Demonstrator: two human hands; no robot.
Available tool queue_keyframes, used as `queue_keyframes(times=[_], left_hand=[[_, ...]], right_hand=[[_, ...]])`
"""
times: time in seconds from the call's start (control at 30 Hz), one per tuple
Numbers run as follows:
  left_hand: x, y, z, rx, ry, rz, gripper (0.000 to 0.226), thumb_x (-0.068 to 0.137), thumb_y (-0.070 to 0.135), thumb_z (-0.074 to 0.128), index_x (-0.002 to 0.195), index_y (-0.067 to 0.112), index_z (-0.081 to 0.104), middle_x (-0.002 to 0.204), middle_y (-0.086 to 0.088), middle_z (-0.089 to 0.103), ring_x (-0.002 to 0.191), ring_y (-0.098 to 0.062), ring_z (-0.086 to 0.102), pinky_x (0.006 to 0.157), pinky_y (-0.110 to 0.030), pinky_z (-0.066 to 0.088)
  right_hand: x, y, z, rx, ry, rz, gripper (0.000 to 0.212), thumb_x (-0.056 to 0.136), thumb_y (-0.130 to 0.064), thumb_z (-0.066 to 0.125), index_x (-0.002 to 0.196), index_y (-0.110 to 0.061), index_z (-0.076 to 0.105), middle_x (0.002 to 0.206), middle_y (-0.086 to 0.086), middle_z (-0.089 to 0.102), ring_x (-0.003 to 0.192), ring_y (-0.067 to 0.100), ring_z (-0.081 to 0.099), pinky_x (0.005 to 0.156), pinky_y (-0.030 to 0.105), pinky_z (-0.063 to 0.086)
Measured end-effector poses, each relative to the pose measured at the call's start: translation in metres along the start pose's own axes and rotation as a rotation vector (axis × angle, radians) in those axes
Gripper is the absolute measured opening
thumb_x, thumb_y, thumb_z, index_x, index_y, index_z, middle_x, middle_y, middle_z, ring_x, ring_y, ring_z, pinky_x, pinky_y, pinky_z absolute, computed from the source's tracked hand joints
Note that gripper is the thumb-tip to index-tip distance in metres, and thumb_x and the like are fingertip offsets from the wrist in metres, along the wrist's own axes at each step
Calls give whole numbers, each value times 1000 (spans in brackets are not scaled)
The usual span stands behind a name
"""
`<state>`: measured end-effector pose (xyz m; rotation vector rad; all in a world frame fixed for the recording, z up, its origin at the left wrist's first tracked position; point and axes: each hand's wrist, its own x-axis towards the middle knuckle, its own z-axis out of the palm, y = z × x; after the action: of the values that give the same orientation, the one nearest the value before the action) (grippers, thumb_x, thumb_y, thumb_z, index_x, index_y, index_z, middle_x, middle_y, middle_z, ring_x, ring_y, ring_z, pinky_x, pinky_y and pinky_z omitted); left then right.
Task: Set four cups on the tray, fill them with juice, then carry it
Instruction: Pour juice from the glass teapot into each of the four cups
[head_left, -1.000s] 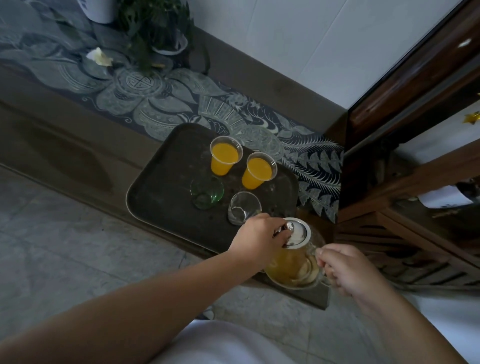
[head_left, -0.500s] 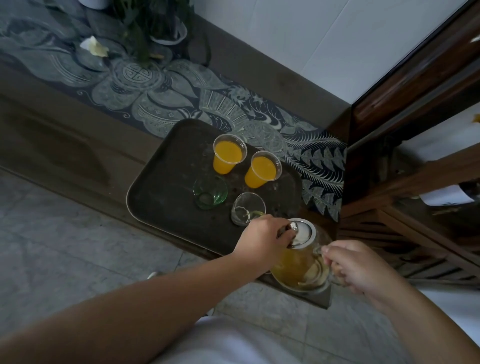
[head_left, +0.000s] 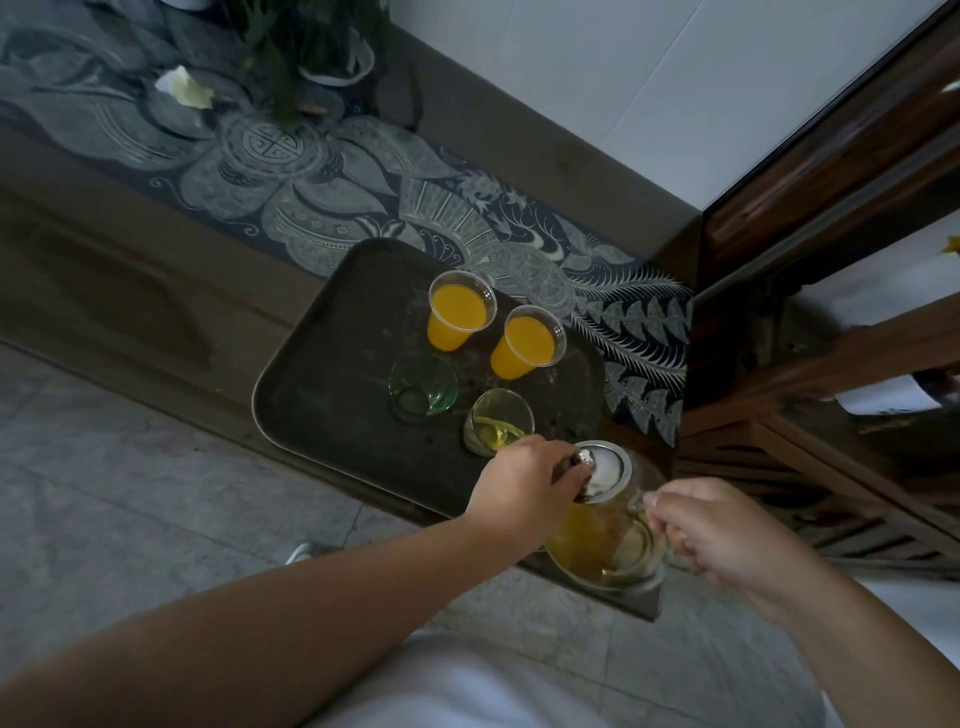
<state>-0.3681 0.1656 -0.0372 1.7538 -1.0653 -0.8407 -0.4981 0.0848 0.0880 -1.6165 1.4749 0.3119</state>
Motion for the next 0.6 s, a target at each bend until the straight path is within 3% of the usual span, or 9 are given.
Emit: queue_keyframes(times=[0.07, 0.27, 0.6], left_hand=[[-1, 1, -1, 5, -1, 4, 24, 96, 35, 56, 100, 17, 71, 84, -1, 61, 74, -15, 55, 62, -29, 47], [-1, 2, -5, 4, -1, 10, 25, 96, 35, 56, 100, 16, 71, 86, -2, 63, 78, -16, 57, 69, -38, 53], [0, 5, -7, 5, -9, 12, 23, 96, 37, 56, 96, 19, 71, 76, 4, 58, 72, -15, 55, 57, -34, 48]], right_hand=[[-1, -3, 1, -9, 1, -4, 30, 96, -13, 48, 67, -8, 53, 44, -1, 29, 36, 9, 23, 35, 15, 17], [-6, -9, 0, -48, 1, -27, 28, 96, -12, 48, 70, -5, 54, 41, -3, 31, 36, 10, 25, 36, 18, 18], [-4, -6, -4, -94, 7, -56, 31, 95, -18, 51, 66, -10, 57, 43, -4, 36, 36, 8, 30, 37, 20, 22]])
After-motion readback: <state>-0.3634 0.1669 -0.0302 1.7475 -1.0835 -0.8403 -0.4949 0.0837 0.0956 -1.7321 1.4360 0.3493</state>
